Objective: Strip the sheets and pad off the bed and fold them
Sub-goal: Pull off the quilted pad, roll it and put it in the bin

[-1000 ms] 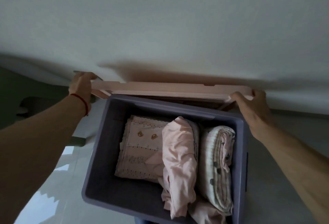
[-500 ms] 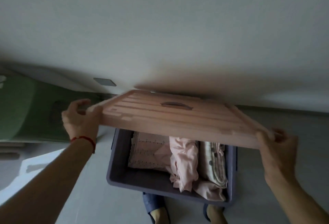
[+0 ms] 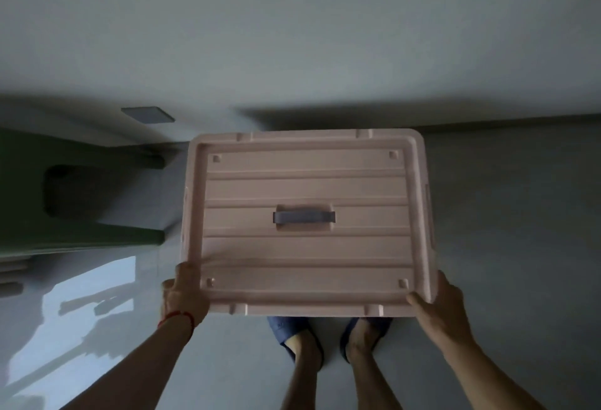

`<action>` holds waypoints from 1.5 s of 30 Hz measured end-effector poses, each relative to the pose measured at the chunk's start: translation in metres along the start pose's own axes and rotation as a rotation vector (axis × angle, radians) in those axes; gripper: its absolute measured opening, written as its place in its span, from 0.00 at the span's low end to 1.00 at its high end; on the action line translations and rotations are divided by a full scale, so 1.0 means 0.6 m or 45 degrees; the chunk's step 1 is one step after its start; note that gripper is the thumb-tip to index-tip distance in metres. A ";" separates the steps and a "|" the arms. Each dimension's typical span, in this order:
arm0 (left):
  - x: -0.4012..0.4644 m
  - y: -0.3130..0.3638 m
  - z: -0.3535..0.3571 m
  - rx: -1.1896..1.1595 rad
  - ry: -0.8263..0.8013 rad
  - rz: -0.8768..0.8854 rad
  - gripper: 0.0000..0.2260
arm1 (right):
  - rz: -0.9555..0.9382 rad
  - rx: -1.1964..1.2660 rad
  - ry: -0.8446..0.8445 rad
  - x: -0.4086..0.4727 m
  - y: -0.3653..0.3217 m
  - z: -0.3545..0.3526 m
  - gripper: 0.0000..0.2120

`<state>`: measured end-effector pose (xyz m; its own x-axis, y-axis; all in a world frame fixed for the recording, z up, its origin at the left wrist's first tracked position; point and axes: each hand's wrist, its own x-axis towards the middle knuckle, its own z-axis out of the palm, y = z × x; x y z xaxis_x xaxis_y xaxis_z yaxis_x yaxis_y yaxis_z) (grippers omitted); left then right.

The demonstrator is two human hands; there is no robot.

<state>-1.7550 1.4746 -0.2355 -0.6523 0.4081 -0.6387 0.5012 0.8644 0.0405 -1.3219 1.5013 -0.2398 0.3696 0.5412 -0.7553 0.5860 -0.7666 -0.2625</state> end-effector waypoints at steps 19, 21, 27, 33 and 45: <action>-0.091 0.401 0.202 1.059 -0.195 0.955 0.59 | 0.036 0.145 -0.074 0.175 -0.121 -0.012 0.40; -0.092 0.402 0.208 1.080 -0.174 0.975 0.56 | 0.111 0.285 -0.110 0.188 -0.112 -0.016 0.43; -0.092 0.401 0.218 1.138 -0.116 1.003 0.55 | 0.139 0.425 -0.094 0.217 -0.106 -0.046 0.39; -0.094 0.402 0.217 1.129 -0.129 0.995 0.54 | -0.095 -0.095 0.084 0.191 -0.115 -0.057 0.18; -0.079 0.384 0.214 1.022 -0.060 1.064 0.64 | -0.196 -0.612 0.225 0.170 -0.153 -0.048 0.15</action>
<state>-1.5354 1.6169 -0.2943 0.0656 0.7378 -0.6718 0.9935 -0.1113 -0.0253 -1.3171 1.6367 -0.2755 0.3448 0.7169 -0.6059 0.8921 -0.4511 -0.0262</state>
